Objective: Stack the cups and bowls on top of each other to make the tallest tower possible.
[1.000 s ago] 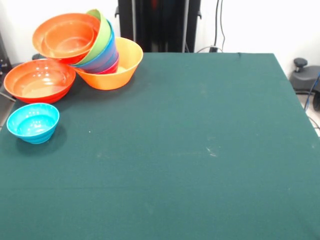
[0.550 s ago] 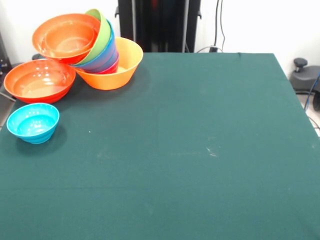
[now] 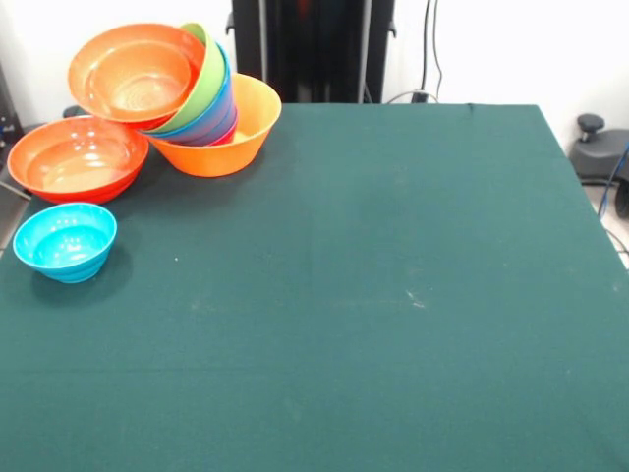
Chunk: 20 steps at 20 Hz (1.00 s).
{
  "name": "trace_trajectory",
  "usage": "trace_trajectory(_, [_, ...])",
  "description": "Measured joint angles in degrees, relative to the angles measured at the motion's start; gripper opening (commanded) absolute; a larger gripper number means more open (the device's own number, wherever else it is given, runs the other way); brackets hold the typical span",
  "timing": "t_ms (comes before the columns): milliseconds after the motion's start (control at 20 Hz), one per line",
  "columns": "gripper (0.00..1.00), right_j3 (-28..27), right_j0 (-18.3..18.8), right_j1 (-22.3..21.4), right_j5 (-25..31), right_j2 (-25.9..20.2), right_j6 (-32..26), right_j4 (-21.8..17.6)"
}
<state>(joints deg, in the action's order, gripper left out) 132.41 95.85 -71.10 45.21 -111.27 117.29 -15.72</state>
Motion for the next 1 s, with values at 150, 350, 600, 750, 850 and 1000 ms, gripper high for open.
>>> trace_trajectory(150, [0.00, -1.4, -5.7, 2.3, 0.0, 7.2, 0.0, -4.5])
trace_trajectory(350, [0.00, -2.7, -10.3, 6.5, -0.6, 14.3, 0.0, -12.2])
trace_trajectory(600, [0.00, -3.5, -11.6, 12.6, -2.8, 20.4, 0.0, -20.5])
trace_trajectory(750, [0.00, -3.7, -11.5, 16.3, -4.5, 23.8, 0.0, -25.3])
trace_trajectory(850, [0.00, -3.9, -11.6, 18.5, -5.5, 26.0, 0.0, -28.2])
trace_trajectory(1000, [0.00, -4.1, -11.6, 20.6, -6.3, 27.9, 0.0, -30.8])
